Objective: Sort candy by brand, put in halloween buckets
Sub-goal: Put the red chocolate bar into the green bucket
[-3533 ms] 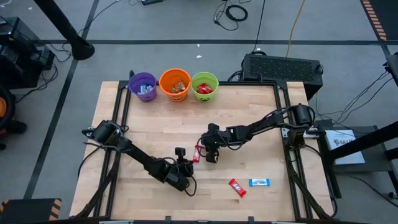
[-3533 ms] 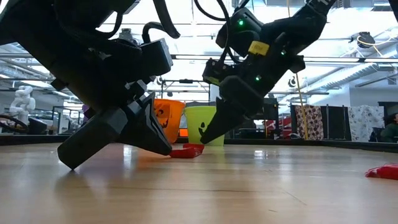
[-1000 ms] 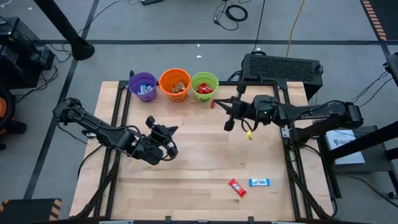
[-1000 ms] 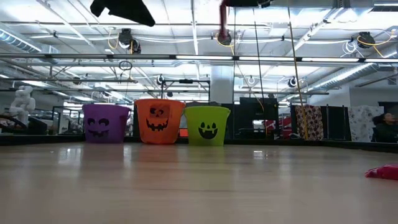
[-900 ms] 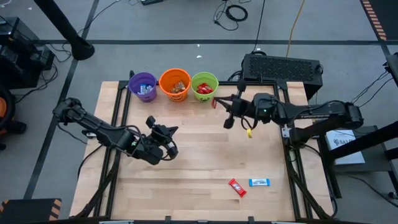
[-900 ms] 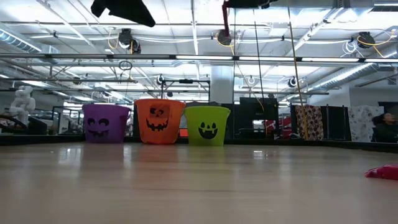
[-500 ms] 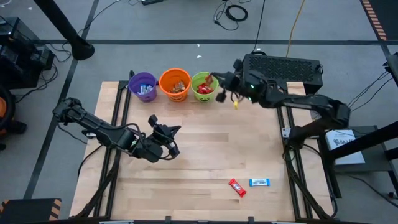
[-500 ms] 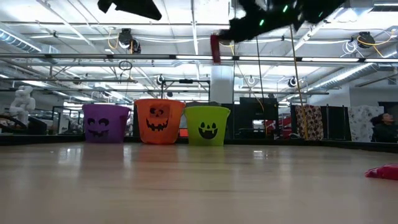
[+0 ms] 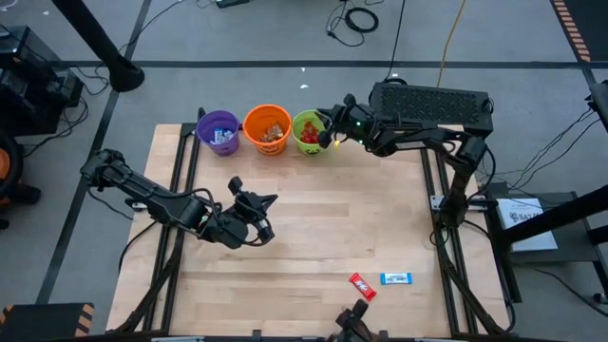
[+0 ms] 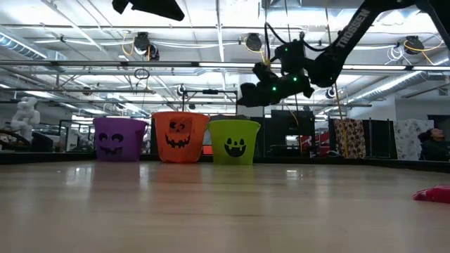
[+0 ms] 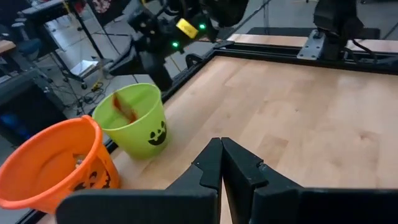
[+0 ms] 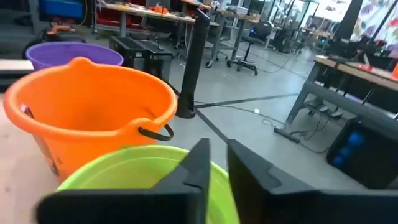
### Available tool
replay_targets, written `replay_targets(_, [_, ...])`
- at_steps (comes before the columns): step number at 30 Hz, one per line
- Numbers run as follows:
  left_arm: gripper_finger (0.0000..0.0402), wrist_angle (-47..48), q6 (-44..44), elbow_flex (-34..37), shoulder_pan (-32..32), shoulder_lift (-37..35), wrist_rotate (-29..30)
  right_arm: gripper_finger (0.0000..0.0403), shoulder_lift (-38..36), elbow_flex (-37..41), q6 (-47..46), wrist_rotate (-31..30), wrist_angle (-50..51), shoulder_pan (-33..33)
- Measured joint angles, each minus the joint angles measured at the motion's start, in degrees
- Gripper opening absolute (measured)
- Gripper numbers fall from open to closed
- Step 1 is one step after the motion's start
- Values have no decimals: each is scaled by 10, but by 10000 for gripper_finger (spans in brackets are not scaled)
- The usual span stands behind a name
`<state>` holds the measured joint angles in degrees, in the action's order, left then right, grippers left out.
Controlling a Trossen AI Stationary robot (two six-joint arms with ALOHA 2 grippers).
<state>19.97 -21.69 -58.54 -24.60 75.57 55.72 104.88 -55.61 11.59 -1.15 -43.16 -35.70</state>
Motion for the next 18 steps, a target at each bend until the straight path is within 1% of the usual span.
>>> replay_targets(3, [12,0,0,0,0,0,-8,85,-3,0,-25,0,5,2])
replay_targets(5, [12,0,0,0,0,0,-13,123,-26,0,-36,-1,38,6])
replay_targets(7, [12,0,0,0,0,0,-16,159,-72,0,-39,-3,103,17])
replay_targets(10, [12,0,0,0,0,0,-16,198,-179,-1,-39,15,255,55])
replay_targets(12, [12,0,1,0,0,0,-17,210,-253,-1,-47,28,383,91])
replay_targets(15, [12,-2,13,0,0,0,-32,212,-350,-1,-88,30,570,160])
replay_targets(17, [12,-4,13,0,0,0,-34,208,-402,2,-137,28,666,216])
replay_targets(18, [12,-8,14,0,0,0,-34,205,-424,10,-166,27,694,246])
